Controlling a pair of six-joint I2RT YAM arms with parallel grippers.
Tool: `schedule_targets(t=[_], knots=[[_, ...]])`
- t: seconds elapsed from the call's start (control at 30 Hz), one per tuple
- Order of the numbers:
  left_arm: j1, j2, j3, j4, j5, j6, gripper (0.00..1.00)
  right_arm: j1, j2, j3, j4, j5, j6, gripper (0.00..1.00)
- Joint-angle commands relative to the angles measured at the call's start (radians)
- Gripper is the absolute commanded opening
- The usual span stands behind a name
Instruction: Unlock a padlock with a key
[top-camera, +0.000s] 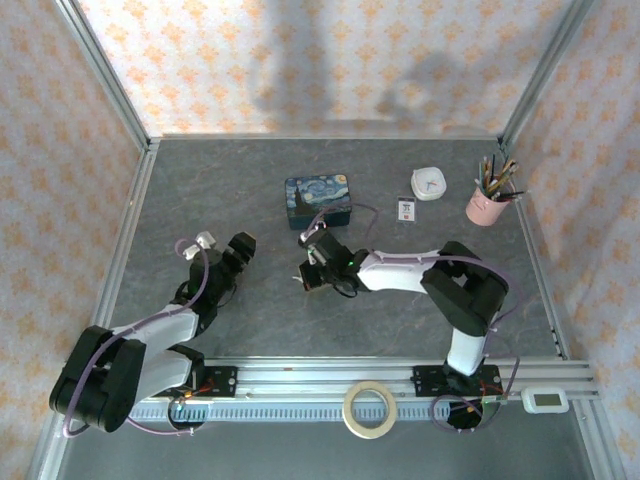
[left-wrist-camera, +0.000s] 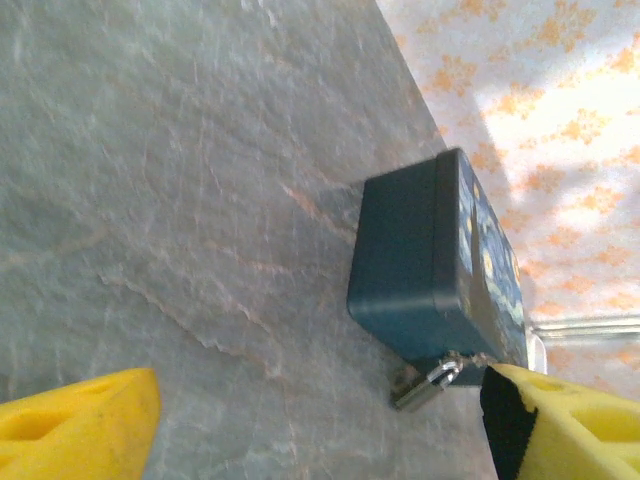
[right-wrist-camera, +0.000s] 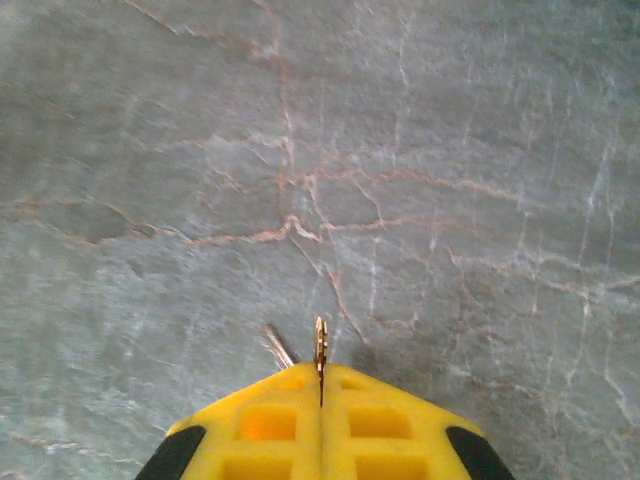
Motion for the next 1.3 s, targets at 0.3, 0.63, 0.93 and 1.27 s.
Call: schedule_targets(t=[0.3,0.63,0.93,1.27], knots=[[-0.156,0.192,-0.009,0.263,0.014,-0.324,0.90,-0.040,-0.082,0.012,0.120,-0.173,0.050,0.00],[-0.203,0.470,-0.013,0.723,0.078,-0.721,0.91,-0.040,-0.143,-0.015,0.248,-0.245,0.147,0.00],[-0.269,0.683,-0.005,1.091,0.046,-0.938,0.91,-0.040,-0.153,-0.066,0.361,-0.237,0.198,0.00],[-0.294,0.710,-0.024,1.215,-0.002,-1.031,0.85,-0.040,-0.150,-0.111,0.416,-0.219,0.235,0.00]])
